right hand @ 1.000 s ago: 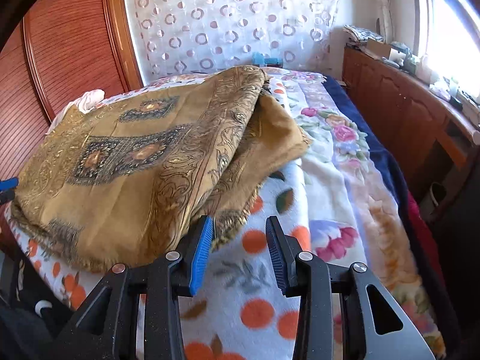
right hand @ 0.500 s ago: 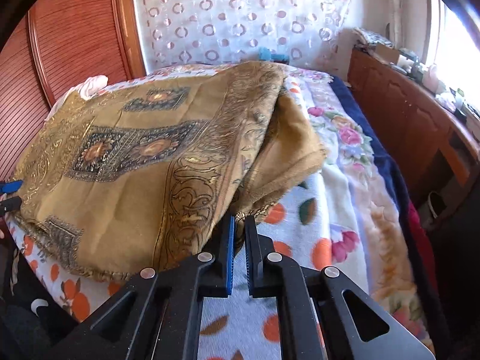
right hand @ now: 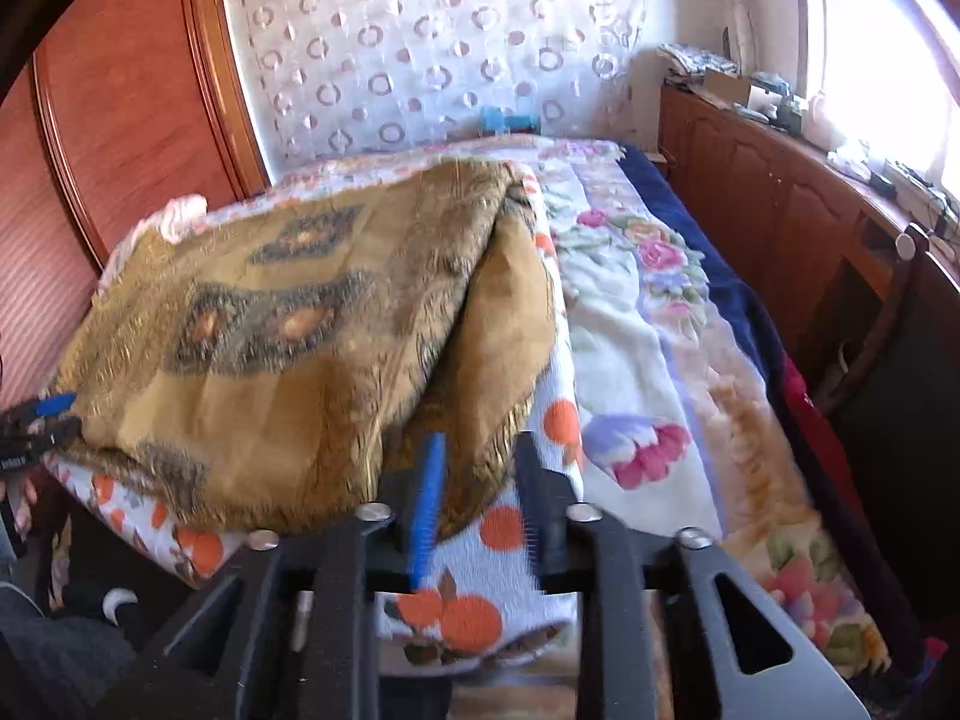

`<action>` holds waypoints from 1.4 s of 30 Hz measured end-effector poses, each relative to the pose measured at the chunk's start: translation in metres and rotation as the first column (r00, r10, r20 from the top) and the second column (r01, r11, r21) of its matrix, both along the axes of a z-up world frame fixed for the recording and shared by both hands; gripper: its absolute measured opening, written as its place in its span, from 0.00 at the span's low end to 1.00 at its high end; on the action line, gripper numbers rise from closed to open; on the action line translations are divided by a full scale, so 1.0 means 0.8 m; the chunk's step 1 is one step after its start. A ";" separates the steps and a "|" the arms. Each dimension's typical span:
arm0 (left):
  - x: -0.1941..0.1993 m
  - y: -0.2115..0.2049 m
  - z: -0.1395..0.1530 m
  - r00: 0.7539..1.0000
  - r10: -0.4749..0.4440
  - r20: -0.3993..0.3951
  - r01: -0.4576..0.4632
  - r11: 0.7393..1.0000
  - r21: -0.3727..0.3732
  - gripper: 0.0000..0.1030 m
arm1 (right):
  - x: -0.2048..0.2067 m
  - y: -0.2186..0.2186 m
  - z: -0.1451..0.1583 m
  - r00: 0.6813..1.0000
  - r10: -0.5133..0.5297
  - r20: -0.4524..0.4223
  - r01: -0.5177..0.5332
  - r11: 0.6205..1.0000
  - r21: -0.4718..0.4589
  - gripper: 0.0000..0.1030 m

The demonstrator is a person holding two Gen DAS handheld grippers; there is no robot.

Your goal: Fold small clothes

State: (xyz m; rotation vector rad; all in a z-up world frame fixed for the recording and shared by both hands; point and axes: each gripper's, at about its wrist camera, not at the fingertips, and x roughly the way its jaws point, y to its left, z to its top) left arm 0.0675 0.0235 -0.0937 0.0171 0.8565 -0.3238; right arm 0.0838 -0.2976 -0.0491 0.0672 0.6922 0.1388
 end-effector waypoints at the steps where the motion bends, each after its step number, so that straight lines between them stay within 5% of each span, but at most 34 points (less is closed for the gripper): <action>1: -0.001 0.002 0.002 1.000 0.007 0.003 -0.007 1.000 0.002 0.77 | 0.003 0.002 0.001 1.000 -0.003 0.012 0.003 1.000 0.000 0.46; 13: -0.004 0.048 0.029 0.990 0.129 0.057 -0.131 0.991 0.040 0.77 | 0.017 0.078 -0.002 0.987 0.136 0.085 -0.139 0.990 0.025 0.53; 23: 0.007 0.065 0.008 0.984 0.178 0.028 -0.179 0.983 0.040 0.77 | 0.046 0.180 -0.040 0.955 0.297 0.016 -0.296 0.955 -0.038 0.55; 29: 0.003 0.088 0.009 0.974 0.226 0.035 -0.226 0.974 0.008 0.77 | 0.060 0.205 -0.056 0.955 0.297 -0.026 -0.298 0.948 -0.111 0.56; 39: 0.008 0.116 -0.006 0.963 0.267 -0.025 -0.268 0.958 -0.104 0.77 | 0.051 0.219 -0.072 0.965 0.258 0.047 -0.250 0.959 -0.134 0.69; 42: 0.005 0.114 -0.008 0.965 0.263 -0.025 -0.264 0.957 -0.121 0.66 | 0.046 0.218 -0.075 0.965 0.256 0.063 -0.246 0.960 -0.136 0.70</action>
